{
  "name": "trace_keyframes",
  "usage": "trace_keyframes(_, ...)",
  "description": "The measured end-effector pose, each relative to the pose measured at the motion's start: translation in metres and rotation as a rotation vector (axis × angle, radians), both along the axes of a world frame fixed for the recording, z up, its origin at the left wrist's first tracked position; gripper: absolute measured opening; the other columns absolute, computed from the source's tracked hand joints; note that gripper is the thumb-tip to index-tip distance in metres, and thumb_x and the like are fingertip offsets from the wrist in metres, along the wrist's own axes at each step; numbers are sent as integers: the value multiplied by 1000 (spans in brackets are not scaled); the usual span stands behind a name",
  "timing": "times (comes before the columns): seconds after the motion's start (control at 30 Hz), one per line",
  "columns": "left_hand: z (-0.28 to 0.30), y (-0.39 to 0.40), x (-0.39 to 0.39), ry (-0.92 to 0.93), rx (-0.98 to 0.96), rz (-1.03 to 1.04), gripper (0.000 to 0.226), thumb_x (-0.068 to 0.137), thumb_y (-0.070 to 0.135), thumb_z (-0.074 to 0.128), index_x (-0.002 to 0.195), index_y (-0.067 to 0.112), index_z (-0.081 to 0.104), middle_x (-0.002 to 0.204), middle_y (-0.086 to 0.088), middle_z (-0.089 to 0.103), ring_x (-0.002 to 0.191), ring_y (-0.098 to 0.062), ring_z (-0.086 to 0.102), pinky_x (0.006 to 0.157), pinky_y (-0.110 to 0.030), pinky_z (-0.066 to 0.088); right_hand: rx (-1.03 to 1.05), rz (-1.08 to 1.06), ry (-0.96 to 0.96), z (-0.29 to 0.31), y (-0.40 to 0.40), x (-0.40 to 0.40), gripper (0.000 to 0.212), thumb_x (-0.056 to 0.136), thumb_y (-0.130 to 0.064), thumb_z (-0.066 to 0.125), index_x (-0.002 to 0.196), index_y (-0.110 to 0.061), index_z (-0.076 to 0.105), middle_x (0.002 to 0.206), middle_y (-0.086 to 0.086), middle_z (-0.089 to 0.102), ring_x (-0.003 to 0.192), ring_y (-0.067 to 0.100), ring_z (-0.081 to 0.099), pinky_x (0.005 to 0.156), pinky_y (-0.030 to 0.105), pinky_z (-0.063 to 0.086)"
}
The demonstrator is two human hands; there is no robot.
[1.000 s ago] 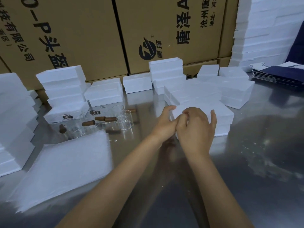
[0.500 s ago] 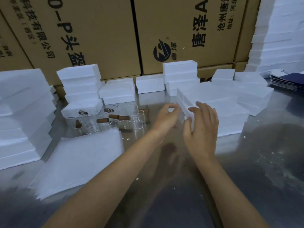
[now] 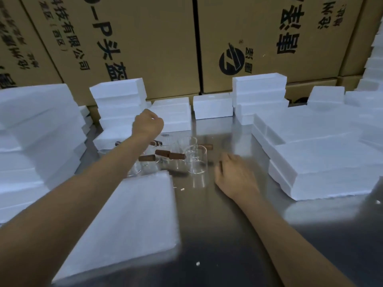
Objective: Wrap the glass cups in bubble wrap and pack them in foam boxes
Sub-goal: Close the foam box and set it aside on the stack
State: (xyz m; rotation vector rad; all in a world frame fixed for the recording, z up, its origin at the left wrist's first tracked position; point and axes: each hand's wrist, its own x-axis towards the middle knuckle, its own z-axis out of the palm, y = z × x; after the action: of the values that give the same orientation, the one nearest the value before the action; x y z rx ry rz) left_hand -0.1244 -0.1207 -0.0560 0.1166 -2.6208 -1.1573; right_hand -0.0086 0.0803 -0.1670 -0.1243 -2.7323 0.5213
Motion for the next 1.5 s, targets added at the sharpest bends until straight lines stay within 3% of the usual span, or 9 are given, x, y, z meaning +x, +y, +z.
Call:
trace_keyframes(0.23,-4,-75,-75,96,-170,320,54,89,18,61,137,8,39,142,-22,35,130,-41,39,104,-48,41,42,-91,34,1,8,-58,17,88,-11,47,103,-9,55,109,10,60,96,29,54,74,33,30)
trace_keyframes(0.4,23,-102,-126,355,-485,247,74,83,6,63,149,5,29,155,-17,28,140,-37,29,114,-49,30,63,-91,33,-2,11,-95,13,90,-14,46,101,-14,52,109,4,59,101,26,52,76,33,31)
trace_keyframes(0.53,43,-110,-159,245,-701,174,80,85,13,66,154,11,25,163,-10,18,151,-28,10,113,-55,29,44,-87,56,-4,15,-108,8,88,-16,49,96,-17,49,107,3,58,100,25,50,76,32,30)
trace_keyframes(0.77,31,-109,-165,431,-814,198,49,82,20,74,123,5,53,119,-24,60,116,-42,50,98,-52,37,33,-79,70,-5,18,-110,6,87,-16,50,93,-17,50,105,1,56,101,24,49,78,32,32)
trace_keyframes(1.0,36,-110,-130,588,-926,92,17,93,7,59,109,2,63,102,-22,63,96,-42,54,86,-49,40,-7,-85,47,-5,18,-109,11,90,-16,47,95,-13,57,106,3,58,103,25,49,83,35,37)
trace_keyframes(1.1,38,-103,-105,634,-958,0,19,93,6,59,111,5,63,109,-18,62,101,-39,53,90,-49,37,-243,-71,16,-1,23,-106,18,88,-13,48,92,-20,64,108,2,63,102,26,56,86,34,46)
trace_keyframes(1.3,31,-69,-23,742,-1126,-300,17,88,8,63,104,8,62,104,-10,60,98,-33,54,89,-45,36,-647,-66,-27,9,27,-78,25,90,-17,45,95,-31,66,76,-7,66,40,27,59,56,33,53)
trace_keyframes(1.4,24,-45,30,737,-1042,-390,17,90,9,59,108,11,60,108,-6,57,96,-27,51,85,-40,36,-792,-67,33,7,22,-48,28,93,-15,44,102,-32,63,97,-9,68,57,28,65,41,28,49)
trace_keyframes(1.5,10,-19,89,682,-891,-558,17,92,12,59,109,14,60,107,-3,57,95,-25,51,82,-38,38,-1005,-86,166,7,19,-11,26,97,-15,45,103,-33,62,108,-12,68,83,20,68,62,27,56)
